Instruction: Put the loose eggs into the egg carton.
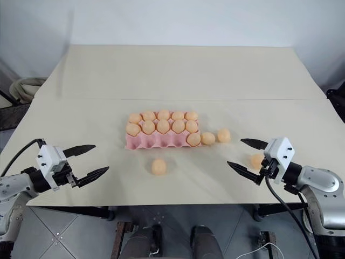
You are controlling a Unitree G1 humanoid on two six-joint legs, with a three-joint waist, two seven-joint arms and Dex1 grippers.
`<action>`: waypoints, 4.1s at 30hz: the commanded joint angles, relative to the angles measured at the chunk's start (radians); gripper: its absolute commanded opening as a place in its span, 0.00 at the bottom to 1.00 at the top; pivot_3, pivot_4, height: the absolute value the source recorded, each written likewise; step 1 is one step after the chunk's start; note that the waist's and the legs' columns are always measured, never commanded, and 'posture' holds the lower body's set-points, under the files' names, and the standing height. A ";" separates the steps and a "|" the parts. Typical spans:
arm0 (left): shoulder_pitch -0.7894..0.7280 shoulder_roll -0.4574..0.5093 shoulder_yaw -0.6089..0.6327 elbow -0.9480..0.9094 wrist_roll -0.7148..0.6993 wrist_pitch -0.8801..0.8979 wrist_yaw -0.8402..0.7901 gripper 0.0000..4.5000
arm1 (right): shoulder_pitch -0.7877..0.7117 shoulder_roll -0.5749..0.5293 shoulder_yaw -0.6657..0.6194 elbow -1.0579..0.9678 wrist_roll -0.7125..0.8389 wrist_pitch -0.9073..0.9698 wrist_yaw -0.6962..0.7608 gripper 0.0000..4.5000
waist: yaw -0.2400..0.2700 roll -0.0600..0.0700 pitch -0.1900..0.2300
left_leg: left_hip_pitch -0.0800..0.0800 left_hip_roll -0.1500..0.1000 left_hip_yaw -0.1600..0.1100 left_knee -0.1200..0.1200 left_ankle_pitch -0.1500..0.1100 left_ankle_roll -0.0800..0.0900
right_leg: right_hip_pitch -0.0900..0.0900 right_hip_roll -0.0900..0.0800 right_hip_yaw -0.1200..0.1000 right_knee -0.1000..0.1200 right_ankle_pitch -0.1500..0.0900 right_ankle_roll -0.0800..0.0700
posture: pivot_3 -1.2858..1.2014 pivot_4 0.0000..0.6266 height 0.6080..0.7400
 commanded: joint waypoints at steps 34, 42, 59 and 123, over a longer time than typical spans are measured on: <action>-0.186 -0.046 -0.200 -0.058 -0.009 0.029 -0.068 1.00 | -0.090 -0.092 0.025 0.307 -0.140 0.214 -0.092 0.96 | 0.004 0.000 0.000 | 0.000 0.000 0.001 0.006 0.003 0.002 | -0.001 0.000 0.002 0.007 0.001 0.000 | 0.52 0.24 1.00; -0.122 -0.042 -0.153 -0.111 -0.009 0.047 -0.034 1.00 | -0.107 -0.074 0.006 0.285 -0.091 0.167 -0.032 0.41 | 0.003 0.001 0.000 | 0.000 0.000 0.002 0.005 0.004 0.005 | -0.001 0.001 0.002 0.006 0.001 0.000 | 0.52 0.24 1.00; 0.020 -0.092 -0.012 -0.138 -0.042 0.071 0.086 1.00 | -0.637 0.253 0.476 0.081 -0.156 0.487 -0.203 0.37 | -0.015 0.000 0.000 | -0.003 0.000 -0.002 0.005 0.003 -0.001 | -0.005 -0.001 -0.001 0.008 0.001 -0.002 | 0.52 0.24 1.00; -0.076 -0.089 -0.081 -0.174 -0.061 0.114 0.061 1.00 | -0.550 0.146 0.235 0.438 -0.188 0.347 -0.263 0.99 | -0.003 0.001 0.000 | -0.003 0.001 0.002 0.001 0.003 0.004 | -0.003 0.001 -0.001 -0.001 0.002 -0.002 | 0.52 0.24 1.00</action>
